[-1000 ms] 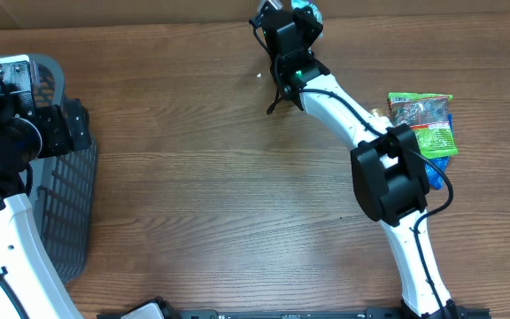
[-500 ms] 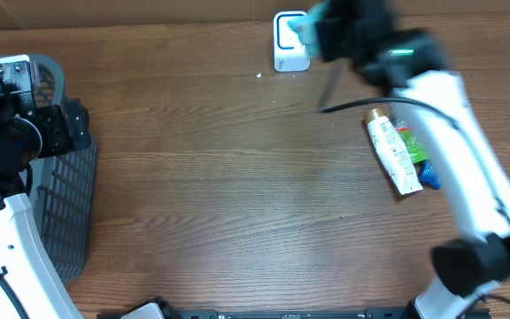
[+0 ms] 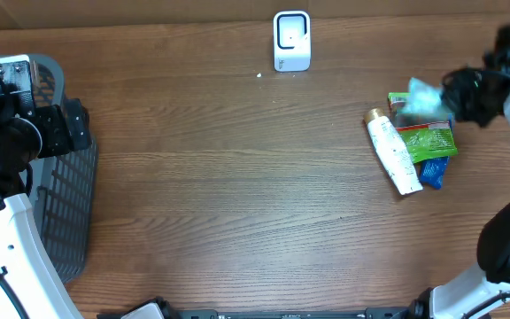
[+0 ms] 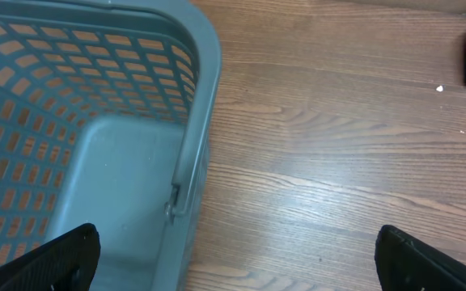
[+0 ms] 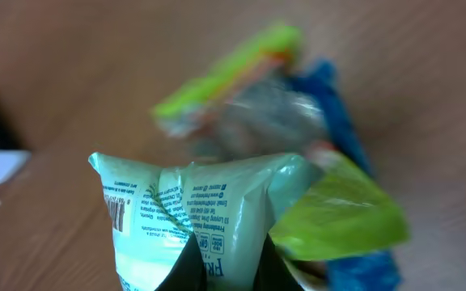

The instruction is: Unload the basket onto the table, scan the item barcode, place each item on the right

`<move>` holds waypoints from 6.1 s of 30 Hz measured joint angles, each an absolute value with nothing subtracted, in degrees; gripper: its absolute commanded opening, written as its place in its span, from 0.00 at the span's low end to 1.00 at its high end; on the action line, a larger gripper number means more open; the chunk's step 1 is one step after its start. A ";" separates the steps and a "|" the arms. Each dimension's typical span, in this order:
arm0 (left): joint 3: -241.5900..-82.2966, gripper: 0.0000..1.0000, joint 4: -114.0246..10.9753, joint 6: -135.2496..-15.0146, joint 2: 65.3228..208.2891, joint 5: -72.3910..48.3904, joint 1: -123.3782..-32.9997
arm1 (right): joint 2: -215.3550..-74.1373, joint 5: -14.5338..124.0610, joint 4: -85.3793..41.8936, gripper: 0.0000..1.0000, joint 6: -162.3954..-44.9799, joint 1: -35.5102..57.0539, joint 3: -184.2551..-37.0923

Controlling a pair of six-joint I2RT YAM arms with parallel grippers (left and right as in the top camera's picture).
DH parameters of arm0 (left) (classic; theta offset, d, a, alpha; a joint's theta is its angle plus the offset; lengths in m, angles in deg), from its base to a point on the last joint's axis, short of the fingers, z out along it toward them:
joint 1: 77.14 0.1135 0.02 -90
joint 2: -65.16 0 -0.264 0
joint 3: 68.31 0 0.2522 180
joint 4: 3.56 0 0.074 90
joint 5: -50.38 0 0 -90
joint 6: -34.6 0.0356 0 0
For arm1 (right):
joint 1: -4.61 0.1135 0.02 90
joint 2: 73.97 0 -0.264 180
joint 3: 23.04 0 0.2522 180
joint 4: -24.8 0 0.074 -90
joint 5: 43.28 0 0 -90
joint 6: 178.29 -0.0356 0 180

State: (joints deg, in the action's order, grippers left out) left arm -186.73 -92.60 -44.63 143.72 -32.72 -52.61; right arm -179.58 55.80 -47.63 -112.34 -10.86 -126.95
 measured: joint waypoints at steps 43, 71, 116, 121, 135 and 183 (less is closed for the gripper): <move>-186.73 1.00 -92.58 -44.63 143.72 -32.72 -52.61 | -144.82 73.68 -78.54 1.00 -89.22 -11.86 -136.56; -186.73 1.00 -92.58 -44.63 143.72 -32.74 -52.61 | -141.43 62.64 -79.78 1.00 -88.52 -6.40 -136.56; -186.73 1.00 -92.58 -44.63 143.72 -32.74 -52.61 | -78.77 52.55 19.23 1.00 -88.15 11.18 -43.58; -186.73 1.00 -92.56 -44.63 143.72 -32.72 -52.61 | -77.28 52.70 21.79 1.00 -88.10 11.39 -40.33; -186.73 1.00 -92.56 -44.63 143.72 -32.74 -52.61 | -74.75 52.74 23.56 1.00 -88.13 11.42 -37.90; -186.73 1.00 -92.56 -44.63 143.72 -32.74 -52.61 | -74.71 52.83 6.49 1.00 -88.10 11.46 -37.86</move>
